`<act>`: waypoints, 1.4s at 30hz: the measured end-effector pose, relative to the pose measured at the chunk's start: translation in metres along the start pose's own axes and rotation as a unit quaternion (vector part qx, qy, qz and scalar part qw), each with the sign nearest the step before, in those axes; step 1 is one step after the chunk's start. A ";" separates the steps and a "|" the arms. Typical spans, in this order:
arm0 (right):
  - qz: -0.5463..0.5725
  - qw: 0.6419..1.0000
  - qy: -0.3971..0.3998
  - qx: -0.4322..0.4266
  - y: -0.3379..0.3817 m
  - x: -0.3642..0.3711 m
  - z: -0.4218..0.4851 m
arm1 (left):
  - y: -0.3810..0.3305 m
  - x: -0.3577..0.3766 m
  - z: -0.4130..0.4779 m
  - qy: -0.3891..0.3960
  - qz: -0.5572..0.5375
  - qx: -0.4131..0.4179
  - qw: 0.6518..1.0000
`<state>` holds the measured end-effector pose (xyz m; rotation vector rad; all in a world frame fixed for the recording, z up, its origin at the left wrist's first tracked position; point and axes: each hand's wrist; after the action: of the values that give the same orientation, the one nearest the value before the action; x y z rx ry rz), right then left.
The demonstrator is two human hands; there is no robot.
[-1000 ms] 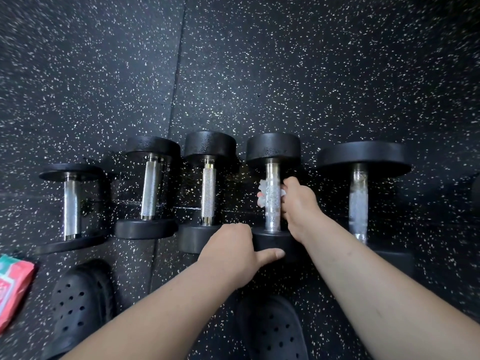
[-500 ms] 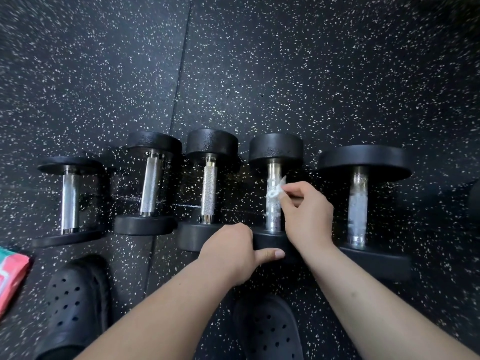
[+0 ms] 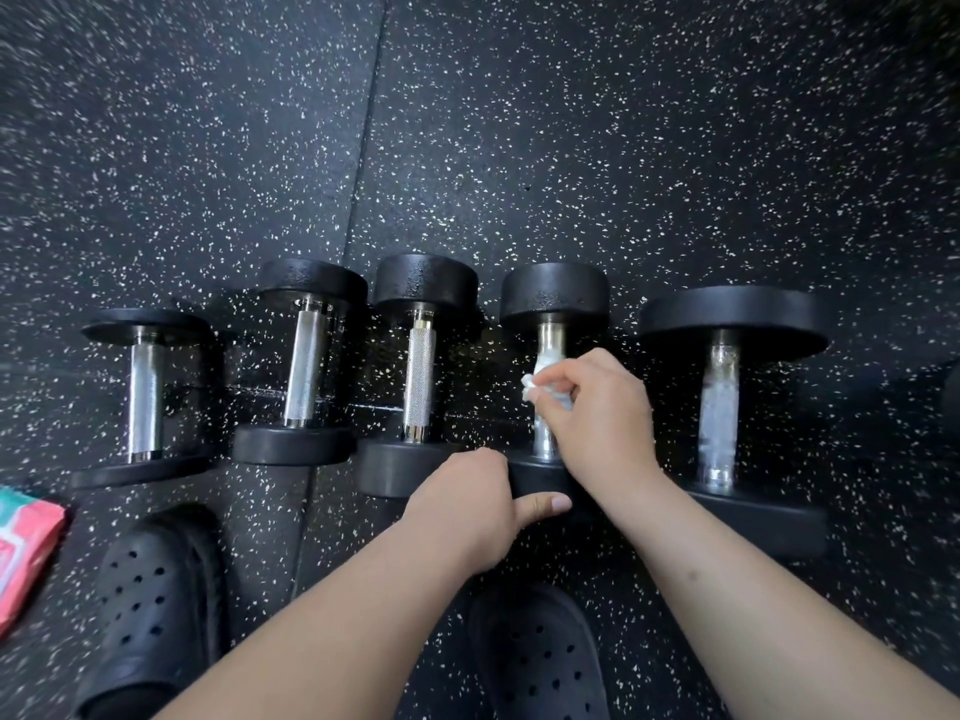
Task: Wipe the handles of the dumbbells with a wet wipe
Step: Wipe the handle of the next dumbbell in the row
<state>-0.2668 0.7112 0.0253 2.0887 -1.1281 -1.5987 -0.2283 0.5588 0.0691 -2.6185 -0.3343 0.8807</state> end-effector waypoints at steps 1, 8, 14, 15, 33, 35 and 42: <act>-0.011 1.000 0.004 -0.005 0.002 0.004 0.000 | -0.002 -0.001 -0.001 0.003 0.003 -0.003 1.000; 0.030 0.999 -0.030 0.004 -0.009 -0.004 0.003 | -0.022 0.012 -0.014 -0.035 0.003 -0.051 0.998; 0.046 0.999 -0.025 0.004 -0.005 0.000 0.003 | -0.038 0.035 -0.014 -0.093 -0.112 -0.076 0.986; 0.052 0.998 -0.026 0.007 -0.005 -0.001 0.003 | -0.041 0.037 -0.013 -0.095 -0.142 -0.081 0.982; 0.107 0.984 -0.020 0.140 -0.004 -0.008 -0.004 | -0.058 0.060 0.008 -0.212 -0.249 -0.177 0.929; 0.122 0.978 -0.011 0.172 -0.003 -0.009 -0.002 | -0.066 0.061 0.013 -0.217 -0.229 -0.193 0.929; 0.165 0.942 0.084 0.280 -0.014 0.001 0.009 | -0.067 0.064 0.025 -0.223 -0.260 -0.223 0.913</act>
<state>-0.2693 0.7215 0.0124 2.1326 -1.9153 -0.9976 -0.2010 0.6476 0.0433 -2.4479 -1.4286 1.3048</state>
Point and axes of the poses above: each hand's wrist, its own z-axis towards the middle knuckle, its own x-axis out of the palm, y = z × x, and after that the axes turned 11 degrees about x, right-handed
